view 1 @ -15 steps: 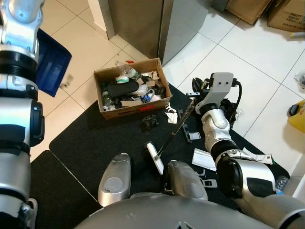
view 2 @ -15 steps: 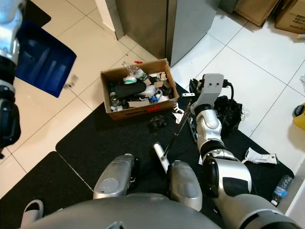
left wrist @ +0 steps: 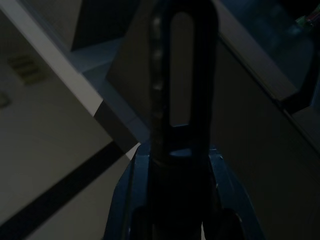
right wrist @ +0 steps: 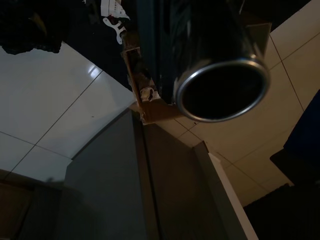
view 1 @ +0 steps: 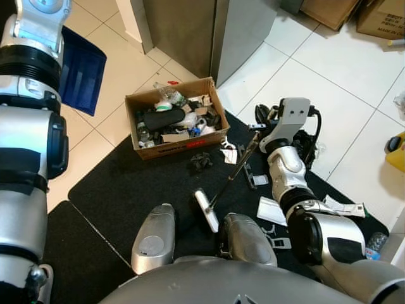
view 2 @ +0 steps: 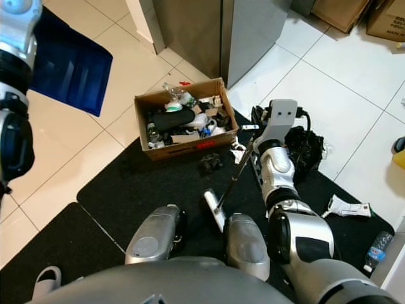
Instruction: Sweep floor
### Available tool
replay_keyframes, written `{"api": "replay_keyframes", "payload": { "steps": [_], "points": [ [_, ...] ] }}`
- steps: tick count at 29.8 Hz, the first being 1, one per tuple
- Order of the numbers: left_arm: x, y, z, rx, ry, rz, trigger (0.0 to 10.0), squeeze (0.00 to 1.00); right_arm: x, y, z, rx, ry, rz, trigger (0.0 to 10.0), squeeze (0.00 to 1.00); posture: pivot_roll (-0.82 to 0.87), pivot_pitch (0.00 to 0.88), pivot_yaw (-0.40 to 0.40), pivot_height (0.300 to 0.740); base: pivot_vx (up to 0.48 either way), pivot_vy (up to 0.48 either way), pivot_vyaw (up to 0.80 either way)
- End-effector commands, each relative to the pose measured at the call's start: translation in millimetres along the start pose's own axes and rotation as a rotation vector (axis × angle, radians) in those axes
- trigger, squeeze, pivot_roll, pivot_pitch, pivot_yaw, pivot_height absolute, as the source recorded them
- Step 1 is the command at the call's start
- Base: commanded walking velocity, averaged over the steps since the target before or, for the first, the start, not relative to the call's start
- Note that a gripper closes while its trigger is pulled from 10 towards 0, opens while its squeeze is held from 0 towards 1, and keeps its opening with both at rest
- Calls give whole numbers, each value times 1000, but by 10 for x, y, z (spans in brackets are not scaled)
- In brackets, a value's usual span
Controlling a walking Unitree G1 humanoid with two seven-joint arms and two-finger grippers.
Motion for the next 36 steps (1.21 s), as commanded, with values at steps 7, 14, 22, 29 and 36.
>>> {"api": "replay_keyframes", "payload": {
  "steps": [7, 14, 22, 29, 36],
  "points": [
    [-43, 155, -262, 122, 365, 95, 10000, 0, 93, 116, -277, 116, -94, 3, 10000, 0, 155, 0, 107, 740, 0, 0, 0],
    [-113, 344, -347, 145, 468, 82, 10000, 0, 40, 127, -285, 121, -118, -14, 10000, 0, 165, 0, 95, 740, 0, 0, 0],
    [-470, 639, -273, 132, 533, 27, 10000, 0, -110, 71, -157, 90, -30, -104, 10000, 0, 218, 0, 44, 740, 0, 0, 0],
    [-747, 998, -339, 224, 572, -23, 10000, 0, -130, -96, 116, 15, -4, -174, 10000, 0, 223, 0, 11, 740, 0, 0, 0],
    [-1133, 1358, -400, 374, 597, -108, 10000, 0, -367, -191, 380, -27, -114, -361, 10000, 0, 176, 0, 27, 740, 0, 0, 0]
  ]
}}
Point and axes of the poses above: a point about 5 cm out from each wrist's last joint towards the gripper, its own y axis pointing back from the gripper into the wrist, its own z axis along the axis of the wrist's last joint, x = y × z, the point moved 2 cm from there along -y, pointing out of the wrist towards the gripper, and after that the axes turned 6 degrees about y, right-handed, at the moved point
